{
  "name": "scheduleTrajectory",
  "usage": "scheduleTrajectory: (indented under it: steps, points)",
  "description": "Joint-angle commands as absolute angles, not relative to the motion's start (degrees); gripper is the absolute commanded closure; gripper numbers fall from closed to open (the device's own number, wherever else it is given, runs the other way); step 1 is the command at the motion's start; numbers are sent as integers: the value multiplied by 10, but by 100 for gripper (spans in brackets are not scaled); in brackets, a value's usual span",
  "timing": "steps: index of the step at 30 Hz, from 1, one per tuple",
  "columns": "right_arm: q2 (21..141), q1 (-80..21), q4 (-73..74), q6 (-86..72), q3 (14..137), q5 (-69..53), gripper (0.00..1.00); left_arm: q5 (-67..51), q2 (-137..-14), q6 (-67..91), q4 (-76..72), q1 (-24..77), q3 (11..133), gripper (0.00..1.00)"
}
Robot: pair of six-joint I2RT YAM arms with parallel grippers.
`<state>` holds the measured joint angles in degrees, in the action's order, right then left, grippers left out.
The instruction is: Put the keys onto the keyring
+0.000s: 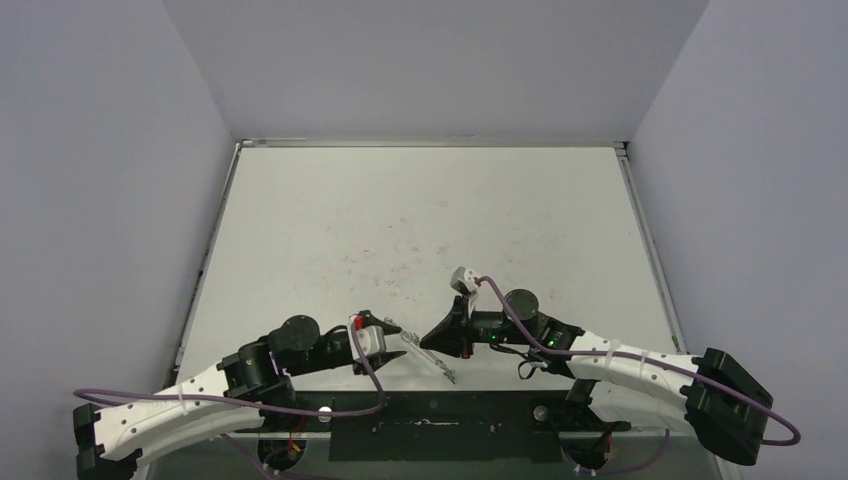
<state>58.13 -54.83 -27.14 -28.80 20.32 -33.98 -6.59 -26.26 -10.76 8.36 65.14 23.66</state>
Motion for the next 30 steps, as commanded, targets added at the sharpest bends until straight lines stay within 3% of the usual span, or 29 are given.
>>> scheduleTrajectory:
  steps: [1, 5, 7, 30]
  points:
    - [561, -557, -345, -221, 204, -376, 100, -147, -254, -62, 19, 651, 223, 65]
    - [550, -558, -334, -204, 209, -365, 100, -152, -262, -61, 19, 650, 223, 80]
    - [547, -558, -333, -201, 210, -361, 100, -154, -271, -62, 16, 650, 223, 82]
    - [543, -561, -320, -216, 219, -344, 100, -120, -345, -91, -49, 650, 217, 69]
